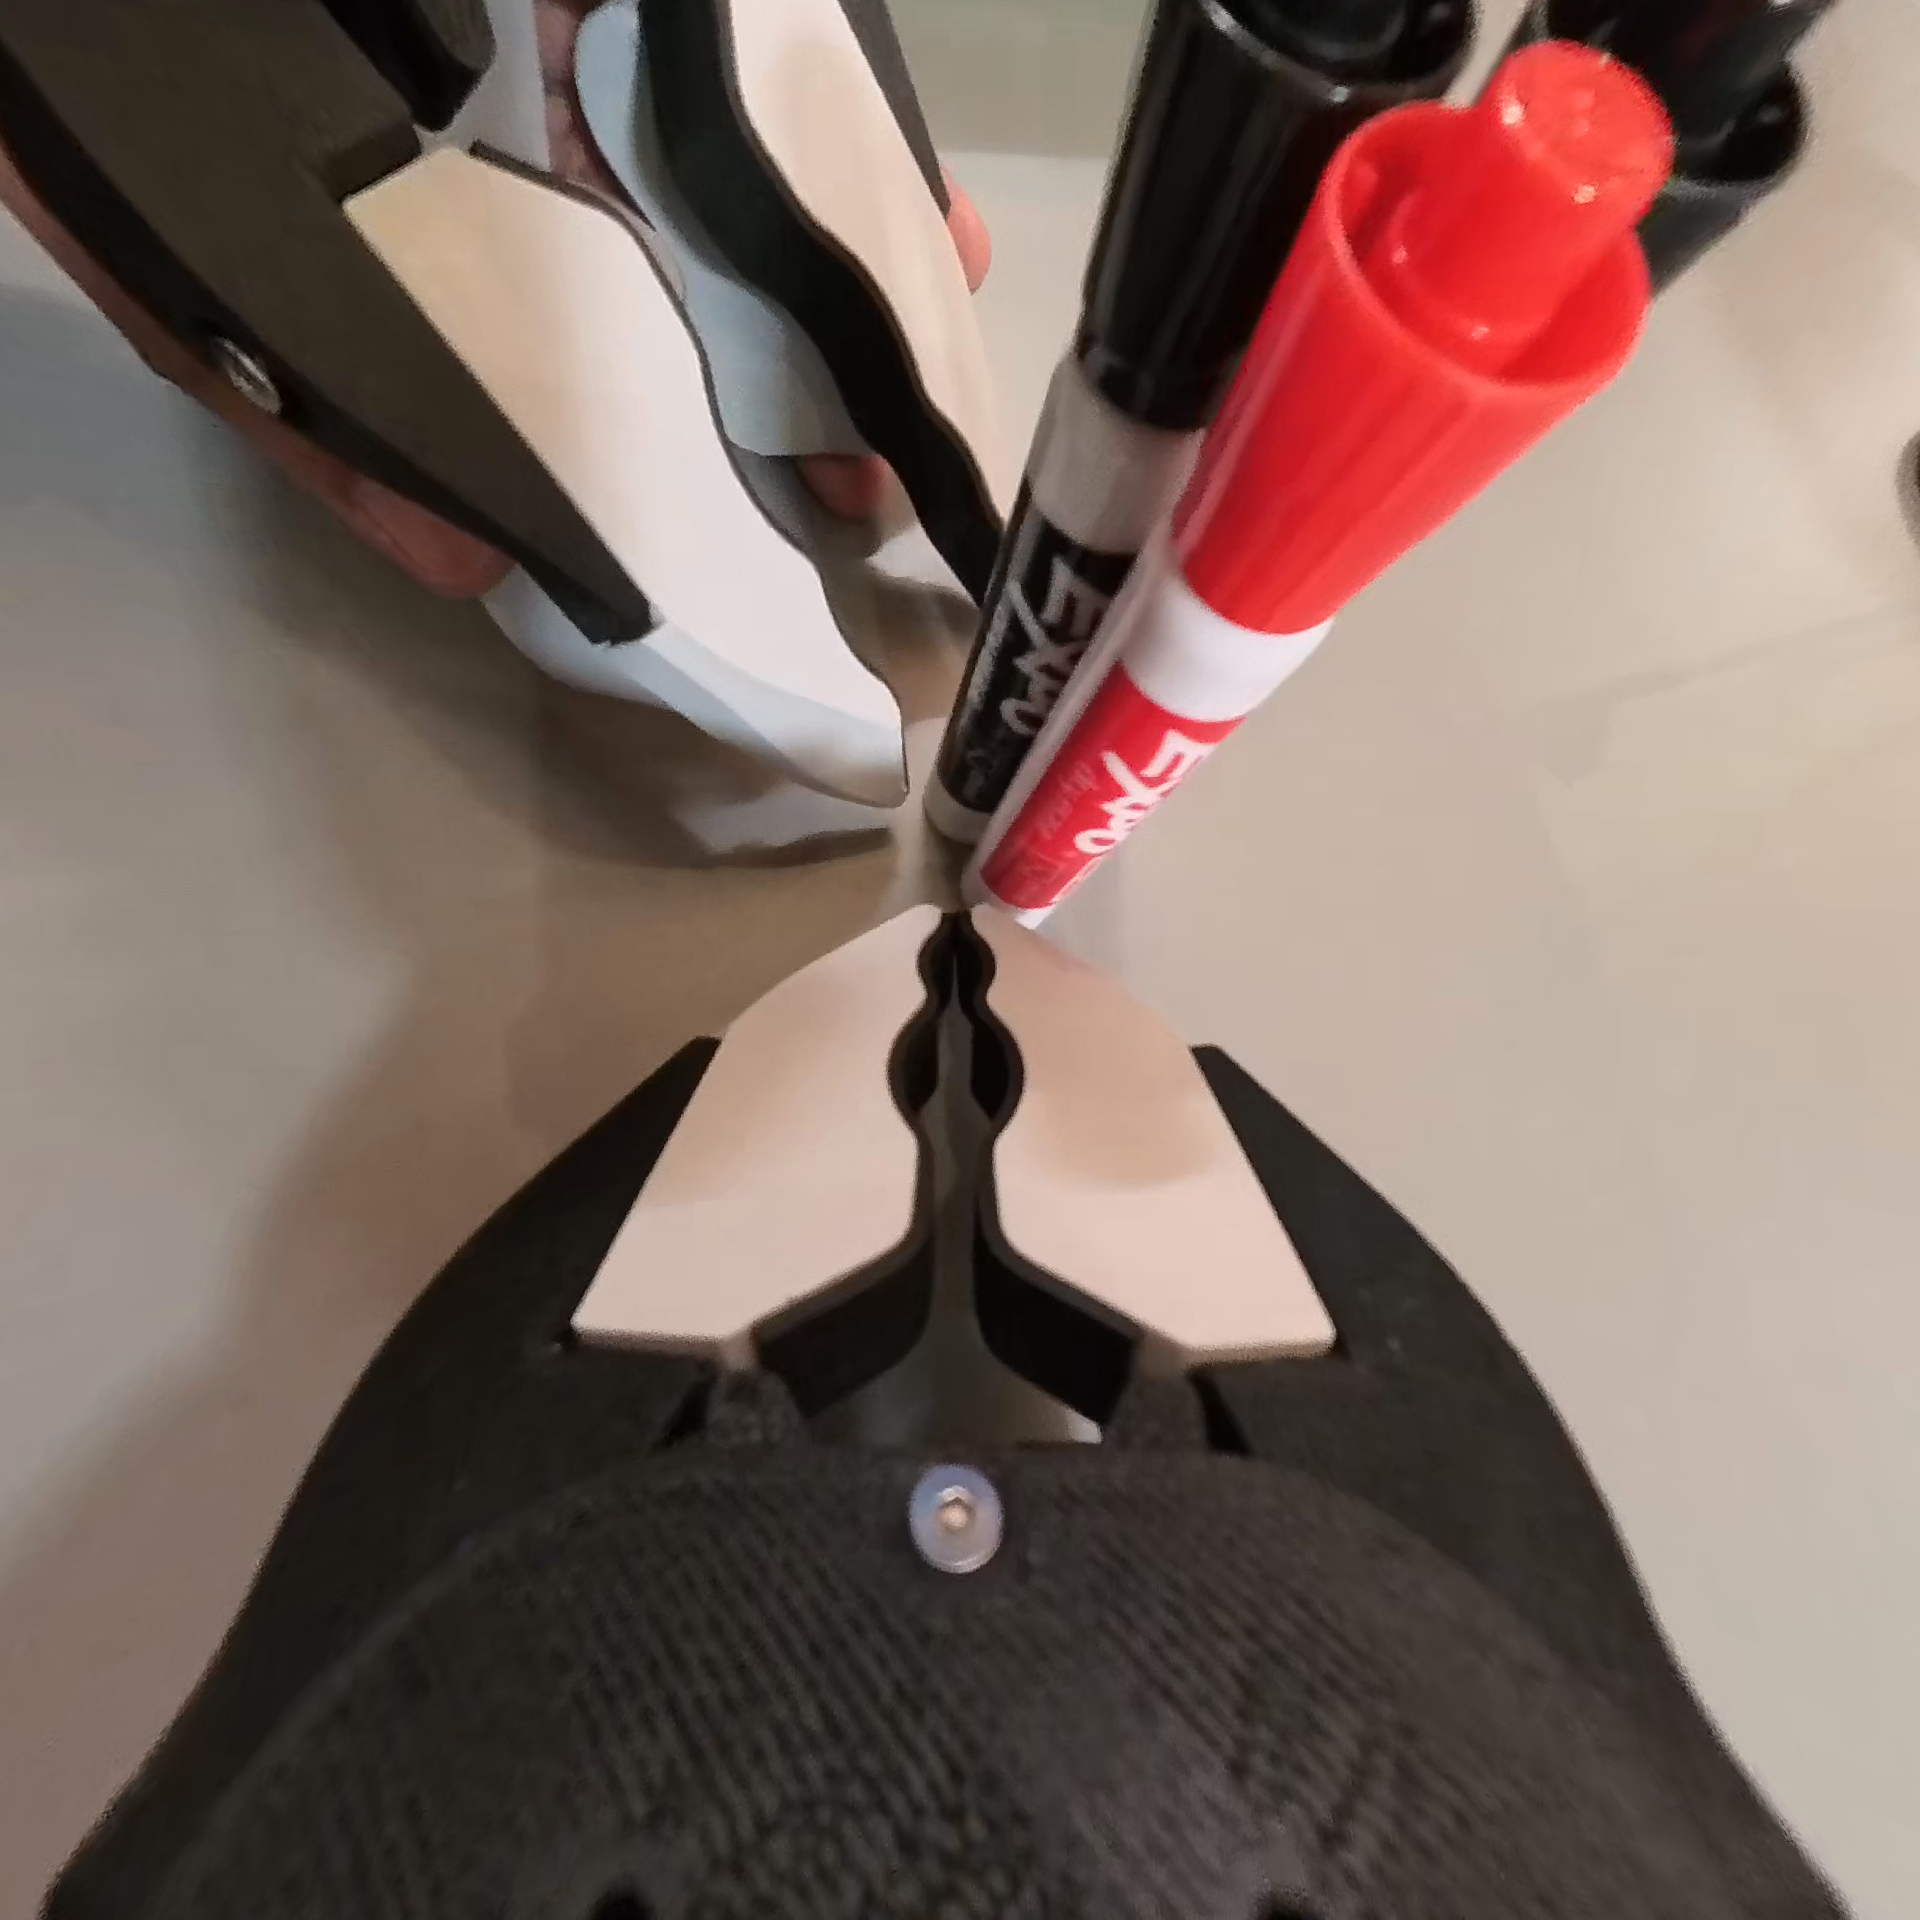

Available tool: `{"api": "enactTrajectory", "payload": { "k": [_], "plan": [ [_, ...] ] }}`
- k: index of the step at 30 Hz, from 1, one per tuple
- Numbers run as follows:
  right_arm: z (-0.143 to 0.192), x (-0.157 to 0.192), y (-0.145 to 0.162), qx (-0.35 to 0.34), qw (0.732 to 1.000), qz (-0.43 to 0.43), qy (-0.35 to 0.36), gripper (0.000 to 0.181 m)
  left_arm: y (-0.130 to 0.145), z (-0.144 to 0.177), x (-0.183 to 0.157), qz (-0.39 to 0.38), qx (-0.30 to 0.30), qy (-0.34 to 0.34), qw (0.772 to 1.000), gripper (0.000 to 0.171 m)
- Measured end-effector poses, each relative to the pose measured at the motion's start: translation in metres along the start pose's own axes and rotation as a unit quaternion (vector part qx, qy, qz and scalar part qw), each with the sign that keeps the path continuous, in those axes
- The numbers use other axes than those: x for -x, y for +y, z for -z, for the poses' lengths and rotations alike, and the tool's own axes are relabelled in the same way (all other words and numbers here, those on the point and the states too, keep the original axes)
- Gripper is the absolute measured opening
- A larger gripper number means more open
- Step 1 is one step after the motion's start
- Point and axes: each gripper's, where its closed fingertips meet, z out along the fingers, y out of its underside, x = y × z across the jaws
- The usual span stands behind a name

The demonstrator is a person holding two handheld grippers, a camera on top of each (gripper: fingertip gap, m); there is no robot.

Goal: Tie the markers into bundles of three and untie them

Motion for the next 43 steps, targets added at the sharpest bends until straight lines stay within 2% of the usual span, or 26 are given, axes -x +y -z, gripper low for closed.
{"api": "enactTrajectory", "payload": {
  "k": [32, 43],
  "plan": [
    [0.001, -0.004, 0.001, -0.001, 1.000, 0.002, 0.009, 0.000, -0.005, 0.000, 0.000, 0.001, -0.013, -0.009, 1.000, 0.043],
    [0.004, -0.007, 0.003, -0.004, 1.000, -0.013, 0.005, 0.000, 0.003, 0.002, -0.006, -0.032, 0.001, -0.007, 0.999, 0.007]
  ]
}}
